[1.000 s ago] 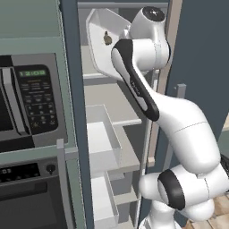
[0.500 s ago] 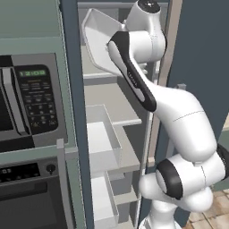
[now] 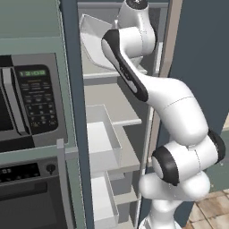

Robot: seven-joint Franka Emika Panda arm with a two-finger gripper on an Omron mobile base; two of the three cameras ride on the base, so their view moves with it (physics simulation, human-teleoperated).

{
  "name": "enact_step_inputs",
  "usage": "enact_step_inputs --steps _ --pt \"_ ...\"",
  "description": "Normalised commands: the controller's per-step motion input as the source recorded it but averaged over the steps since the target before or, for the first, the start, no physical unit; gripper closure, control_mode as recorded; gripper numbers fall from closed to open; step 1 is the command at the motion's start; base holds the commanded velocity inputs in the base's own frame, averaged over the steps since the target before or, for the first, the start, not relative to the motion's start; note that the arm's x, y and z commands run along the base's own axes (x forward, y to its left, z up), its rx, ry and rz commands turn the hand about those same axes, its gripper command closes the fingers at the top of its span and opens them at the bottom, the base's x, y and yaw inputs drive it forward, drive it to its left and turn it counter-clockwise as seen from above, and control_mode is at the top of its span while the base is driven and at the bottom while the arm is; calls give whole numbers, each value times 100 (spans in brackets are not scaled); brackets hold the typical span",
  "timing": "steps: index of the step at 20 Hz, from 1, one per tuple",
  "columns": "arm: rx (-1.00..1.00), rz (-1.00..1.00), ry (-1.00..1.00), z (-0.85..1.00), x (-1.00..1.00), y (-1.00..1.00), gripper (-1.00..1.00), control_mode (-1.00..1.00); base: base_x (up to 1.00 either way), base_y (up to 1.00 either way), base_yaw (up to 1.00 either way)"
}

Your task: Take the avocado and garlic out of the freezer and place them in the tupperware container on the counter. Then put the tupperware containing the vegetables back in the freezer.

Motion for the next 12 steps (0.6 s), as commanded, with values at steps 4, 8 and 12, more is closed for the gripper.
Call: enact_step_inputs --steps 4,8,12 --pt "-9 0 -1 0 53 0 100 -100 0 0 0" --pt "-7 0 -5 0 45 0 100 -100 0 0 0" --pt "-6 0 -7 0 35 0 100 -100 0 0 0"
